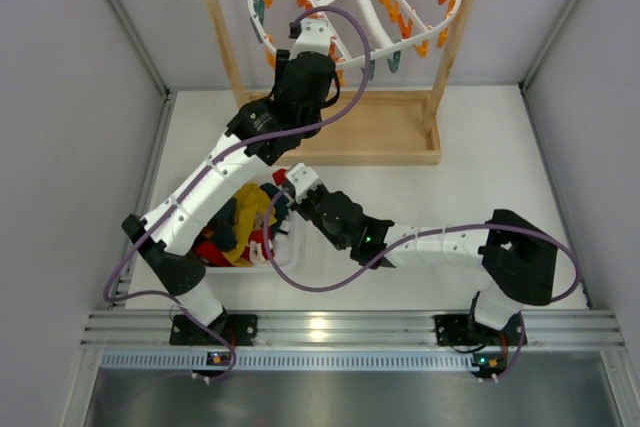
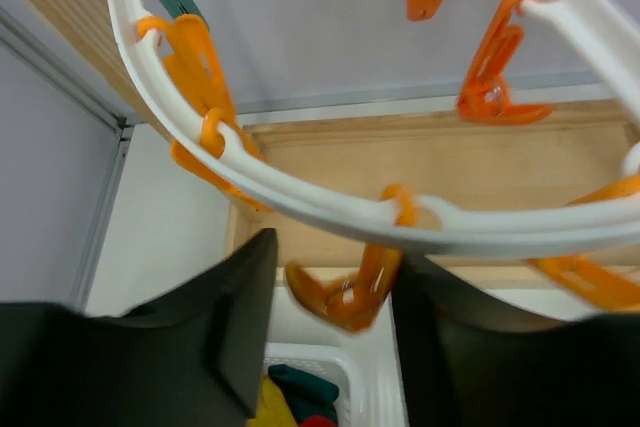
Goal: Remove the socks clipped to the hanger
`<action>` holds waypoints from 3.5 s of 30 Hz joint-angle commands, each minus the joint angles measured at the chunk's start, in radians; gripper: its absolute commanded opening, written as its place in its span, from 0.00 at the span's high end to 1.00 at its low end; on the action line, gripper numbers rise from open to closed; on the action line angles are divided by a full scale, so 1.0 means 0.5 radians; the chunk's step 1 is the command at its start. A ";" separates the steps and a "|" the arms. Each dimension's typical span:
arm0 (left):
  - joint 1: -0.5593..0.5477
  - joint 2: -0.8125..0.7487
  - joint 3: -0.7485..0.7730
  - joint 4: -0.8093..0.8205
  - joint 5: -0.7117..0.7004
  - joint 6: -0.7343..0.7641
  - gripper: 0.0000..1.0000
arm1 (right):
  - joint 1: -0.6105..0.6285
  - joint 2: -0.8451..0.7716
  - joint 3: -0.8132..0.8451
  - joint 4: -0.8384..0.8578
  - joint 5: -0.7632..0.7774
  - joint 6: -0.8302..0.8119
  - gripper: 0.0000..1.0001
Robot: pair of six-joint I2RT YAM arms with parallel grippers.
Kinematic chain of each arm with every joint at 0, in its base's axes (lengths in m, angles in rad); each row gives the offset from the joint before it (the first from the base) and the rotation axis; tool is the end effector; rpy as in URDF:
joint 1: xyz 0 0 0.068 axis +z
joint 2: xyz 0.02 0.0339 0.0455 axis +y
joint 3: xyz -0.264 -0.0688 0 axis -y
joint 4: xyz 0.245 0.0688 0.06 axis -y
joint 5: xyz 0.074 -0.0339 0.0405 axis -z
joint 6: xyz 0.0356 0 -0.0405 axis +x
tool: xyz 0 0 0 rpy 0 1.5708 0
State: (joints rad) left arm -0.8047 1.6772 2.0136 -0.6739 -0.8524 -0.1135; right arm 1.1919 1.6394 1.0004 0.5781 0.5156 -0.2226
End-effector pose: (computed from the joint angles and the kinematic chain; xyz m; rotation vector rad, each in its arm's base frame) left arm 0.2630 -0.2347 0.4813 0.0614 1.7922 0.1586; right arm 0.1551 0.3422 0.2725 -0.7312 1.4608 0.3251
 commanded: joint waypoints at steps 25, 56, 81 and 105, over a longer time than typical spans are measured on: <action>0.014 -2.001 -1.511 -0.186 0.012 -0.485 0.01 | -0.252 -0.175 0.272 -0.646 -1.506 0.586 1.00; 0.809 -2.096 -1.806 0.001 0.345 -0.503 0.02 | -0.129 0.115 0.616 -1.098 -1.206 0.700 0.10; 1.171 -2.204 -2.346 0.194 1.248 -0.319 0.02 | -0.816 -1.728 -0.276 -1.950 0.592 0.875 0.00; 1.192 -2.302 -2.352 0.200 1.168 -0.331 0.01 | -0.813 -2.260 -0.384 -2.245 0.586 0.936 0.01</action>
State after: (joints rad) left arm -0.2176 0.5446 0.8413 -0.6289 -0.2531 -0.2855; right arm 0.7952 0.5125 0.8116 -0.5415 0.8009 0.2325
